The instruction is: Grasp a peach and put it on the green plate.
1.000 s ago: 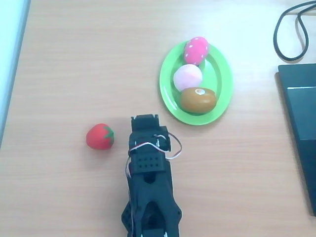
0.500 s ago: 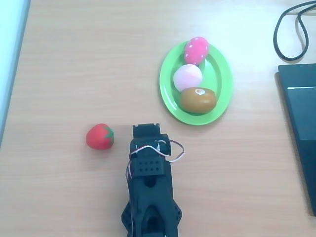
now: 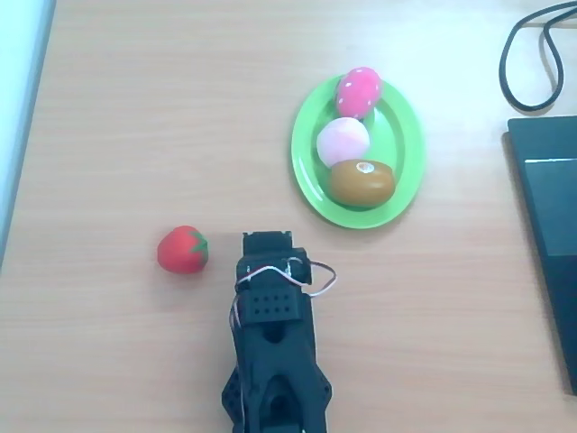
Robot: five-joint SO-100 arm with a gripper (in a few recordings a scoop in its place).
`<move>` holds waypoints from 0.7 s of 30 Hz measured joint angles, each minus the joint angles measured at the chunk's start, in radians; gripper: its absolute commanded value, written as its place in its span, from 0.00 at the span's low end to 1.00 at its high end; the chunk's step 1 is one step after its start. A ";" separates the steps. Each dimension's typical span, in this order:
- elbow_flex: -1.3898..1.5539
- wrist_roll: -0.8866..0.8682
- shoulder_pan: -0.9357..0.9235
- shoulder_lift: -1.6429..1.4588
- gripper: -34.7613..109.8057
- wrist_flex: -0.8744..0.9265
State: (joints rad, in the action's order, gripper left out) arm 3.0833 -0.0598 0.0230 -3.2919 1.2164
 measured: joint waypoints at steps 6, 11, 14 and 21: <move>0.000 0.029 0.014 0.000 0.18 0.014; 0.000 0.038 0.012 0.000 0.18 0.018; 0.000 0.040 0.012 0.000 0.18 0.018; 0.000 0.040 0.012 0.000 0.18 0.018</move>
State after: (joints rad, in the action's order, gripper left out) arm 3.0833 -0.0199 0.0353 -3.2919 1.2349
